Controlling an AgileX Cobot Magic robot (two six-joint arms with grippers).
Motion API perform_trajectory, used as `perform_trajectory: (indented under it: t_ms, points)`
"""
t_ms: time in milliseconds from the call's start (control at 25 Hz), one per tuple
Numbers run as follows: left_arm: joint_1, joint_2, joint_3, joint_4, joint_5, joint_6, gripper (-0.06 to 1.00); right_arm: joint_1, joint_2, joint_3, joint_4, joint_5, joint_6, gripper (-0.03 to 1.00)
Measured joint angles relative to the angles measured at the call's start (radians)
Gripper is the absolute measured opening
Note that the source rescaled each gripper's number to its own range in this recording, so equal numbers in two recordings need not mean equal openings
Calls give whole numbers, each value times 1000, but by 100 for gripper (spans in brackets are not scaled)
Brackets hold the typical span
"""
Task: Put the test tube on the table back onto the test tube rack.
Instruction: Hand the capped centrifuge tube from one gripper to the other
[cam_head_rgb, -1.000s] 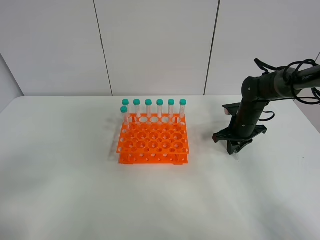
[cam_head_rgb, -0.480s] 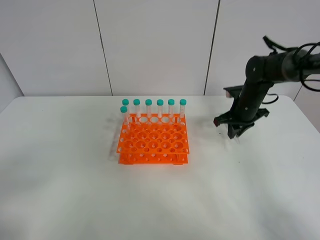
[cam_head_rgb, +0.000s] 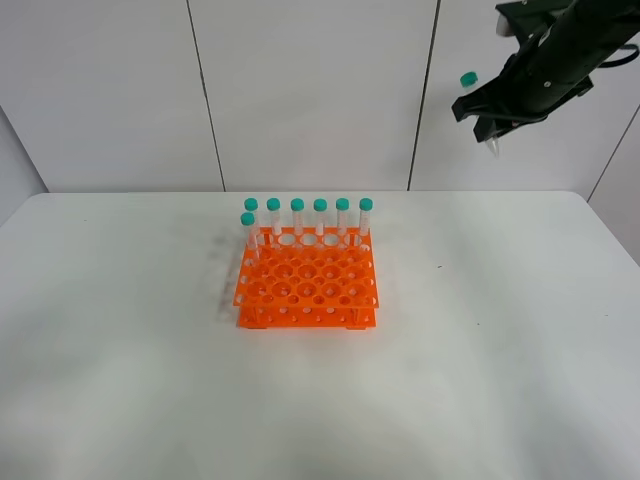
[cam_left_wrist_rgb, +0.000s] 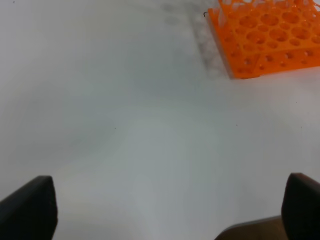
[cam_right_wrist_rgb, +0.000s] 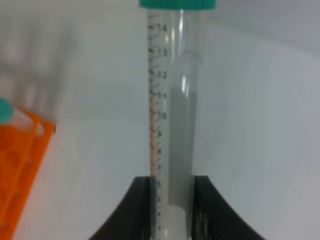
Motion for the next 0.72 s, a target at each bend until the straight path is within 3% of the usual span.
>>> perform_trajectory:
  t_ms: [120,280,720]
  points:
    - [0,0,0,0,0,0,100,27,-57,0,0,-27,-51,2]
    - [0,0,0,0,0,0,100,127,-111,0,1,-105,-72,2]
    - [0,0,0,0,0,0,100,509,-127,19,-12,-355,-83,2]
